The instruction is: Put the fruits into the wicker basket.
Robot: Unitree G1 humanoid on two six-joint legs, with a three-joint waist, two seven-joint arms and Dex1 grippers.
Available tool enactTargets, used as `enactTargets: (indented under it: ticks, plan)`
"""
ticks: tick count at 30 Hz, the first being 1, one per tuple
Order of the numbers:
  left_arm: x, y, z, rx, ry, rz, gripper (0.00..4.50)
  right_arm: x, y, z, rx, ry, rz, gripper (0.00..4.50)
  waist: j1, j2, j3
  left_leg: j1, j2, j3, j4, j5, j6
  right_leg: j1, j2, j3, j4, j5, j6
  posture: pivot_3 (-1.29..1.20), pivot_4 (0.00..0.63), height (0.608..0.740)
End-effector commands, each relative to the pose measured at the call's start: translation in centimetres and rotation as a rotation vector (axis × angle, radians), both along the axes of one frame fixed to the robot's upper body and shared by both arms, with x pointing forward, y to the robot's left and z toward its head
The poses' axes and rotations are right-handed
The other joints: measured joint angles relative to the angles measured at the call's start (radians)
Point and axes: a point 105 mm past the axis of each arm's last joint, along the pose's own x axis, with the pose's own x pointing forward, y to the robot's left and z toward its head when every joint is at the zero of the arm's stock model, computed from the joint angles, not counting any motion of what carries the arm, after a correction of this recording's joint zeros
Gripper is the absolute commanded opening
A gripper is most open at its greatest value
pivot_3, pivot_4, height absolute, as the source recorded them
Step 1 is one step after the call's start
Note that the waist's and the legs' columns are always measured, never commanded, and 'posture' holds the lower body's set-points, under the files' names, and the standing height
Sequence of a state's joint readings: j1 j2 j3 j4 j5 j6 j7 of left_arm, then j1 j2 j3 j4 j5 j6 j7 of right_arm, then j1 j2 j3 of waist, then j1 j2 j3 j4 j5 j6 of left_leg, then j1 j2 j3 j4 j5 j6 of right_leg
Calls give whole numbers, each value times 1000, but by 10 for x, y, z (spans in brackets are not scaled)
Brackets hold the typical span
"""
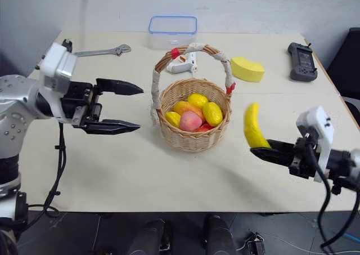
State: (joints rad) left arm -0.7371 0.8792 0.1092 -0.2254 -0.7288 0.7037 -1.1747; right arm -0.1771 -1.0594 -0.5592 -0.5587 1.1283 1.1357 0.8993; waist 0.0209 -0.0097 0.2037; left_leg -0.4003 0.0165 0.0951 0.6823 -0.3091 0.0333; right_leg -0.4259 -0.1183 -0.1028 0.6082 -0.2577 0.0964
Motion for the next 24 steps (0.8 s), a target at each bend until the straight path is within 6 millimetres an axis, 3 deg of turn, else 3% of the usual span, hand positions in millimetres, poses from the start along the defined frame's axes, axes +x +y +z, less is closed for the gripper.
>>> enactTargets:
  ticks: [1, 7, 12, 14, 19, 24]
  plan:
    - [-6, 0, 11, -3, -56, -3, 4500, 3, 22, 9, 20, -2, 108, 752, 1, 0, 0, 0, 0, 0, 0, 1, -1, 0, 0, 0, 0, 0, 0, 0, 150, 740]
    - [-8, -2, 13, -5, -74, 5, 4500, 50, 61, 21, 52, -83, 113, 752, 0, 0, 0, -3, 0, 0, 0, 1, -3, -3, 0, 0, 2, 0, 0, 0, 150, 740]
    - [-9, -2, 12, -9, -82, 13, 4500, 84, 93, 16, 44, -83, 57, 752, -3, 0, 0, -4, 0, 2, 1, 2, -3, -4, 0, 0, 3, 1, 0, 0, 150, 740]
    - [-9, -3, 12, -11, -85, 16, 4500, 95, 97, 15, 30, -105, 11, 1488, 0, 0, 0, -5, 0, 1, 1, 2, -3, -4, 0, -1, 3, 1, 0, 0, 150, 740]
    - [-10, -2, 11, -15, -82, 20, 4500, 89, 96, 25, 41, -165, 6, 3119, 1, 0, 0, -6, -1, 2, 1, 1, -3, -4, 0, -1, 3, 1, 1, 0, 150, 740]
    - [-10, -3, 11, -22, -77, 15, 4500, 60, 65, 39, 51, -202, -4, 3119, 5, 0, 0, -6, 0, 1, 1, 1, -3, -4, 0, -2, 2, 1, 1, 0, 150, 740]
